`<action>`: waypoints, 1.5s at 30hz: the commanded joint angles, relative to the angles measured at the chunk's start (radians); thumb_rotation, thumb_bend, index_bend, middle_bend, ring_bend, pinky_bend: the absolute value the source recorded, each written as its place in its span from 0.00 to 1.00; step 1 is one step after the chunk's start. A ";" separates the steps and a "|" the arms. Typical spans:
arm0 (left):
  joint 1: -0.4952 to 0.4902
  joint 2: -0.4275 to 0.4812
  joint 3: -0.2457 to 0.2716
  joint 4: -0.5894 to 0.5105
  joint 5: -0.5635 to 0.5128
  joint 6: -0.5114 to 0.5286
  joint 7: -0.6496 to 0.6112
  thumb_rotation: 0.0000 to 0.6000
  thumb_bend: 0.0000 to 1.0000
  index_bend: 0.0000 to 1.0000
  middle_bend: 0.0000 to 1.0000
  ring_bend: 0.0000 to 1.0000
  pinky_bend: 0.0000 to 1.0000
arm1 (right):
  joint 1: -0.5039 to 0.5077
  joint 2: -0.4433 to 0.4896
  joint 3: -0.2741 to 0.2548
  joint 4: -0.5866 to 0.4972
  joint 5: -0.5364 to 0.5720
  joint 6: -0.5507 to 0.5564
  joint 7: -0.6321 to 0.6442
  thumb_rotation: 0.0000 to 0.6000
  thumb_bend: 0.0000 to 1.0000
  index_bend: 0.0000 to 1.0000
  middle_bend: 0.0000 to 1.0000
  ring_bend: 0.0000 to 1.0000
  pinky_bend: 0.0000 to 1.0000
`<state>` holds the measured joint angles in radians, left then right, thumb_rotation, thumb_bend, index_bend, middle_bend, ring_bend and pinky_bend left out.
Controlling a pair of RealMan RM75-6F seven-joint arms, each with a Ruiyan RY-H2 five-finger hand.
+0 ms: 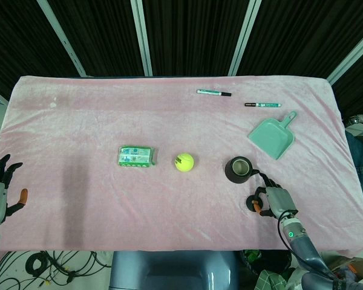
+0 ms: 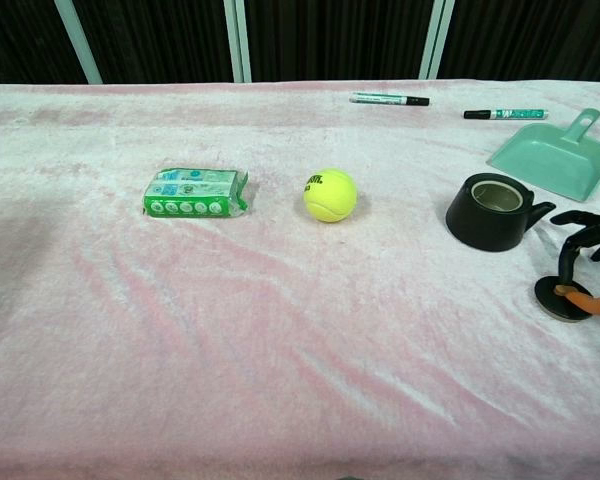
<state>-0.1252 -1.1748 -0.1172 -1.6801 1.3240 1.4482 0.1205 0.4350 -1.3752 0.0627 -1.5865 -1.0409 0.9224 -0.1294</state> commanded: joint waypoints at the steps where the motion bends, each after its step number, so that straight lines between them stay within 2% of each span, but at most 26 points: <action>1: 0.000 0.000 0.000 0.000 0.000 0.000 0.000 1.00 0.44 0.17 0.00 0.00 0.00 | -0.002 0.001 -0.001 0.000 -0.005 0.002 0.004 1.00 0.37 0.61 0.00 0.09 0.17; 27: 0.001 0.000 0.001 -0.001 0.000 0.001 0.002 1.00 0.44 0.17 0.00 0.00 0.00 | -0.017 -0.012 -0.008 0.022 -0.063 0.019 0.049 1.00 0.37 0.62 0.00 0.09 0.17; 45: 0.001 0.000 0.000 -0.002 0.000 0.002 0.001 1.00 0.44 0.17 0.00 0.00 0.00 | -0.033 -0.009 0.009 0.007 -0.104 0.059 0.097 1.00 0.38 0.64 0.00 0.09 0.17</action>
<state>-0.1244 -1.1751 -0.1175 -1.6819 1.3237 1.4499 0.1218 0.4039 -1.3874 0.0690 -1.5753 -1.1412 0.9771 -0.0366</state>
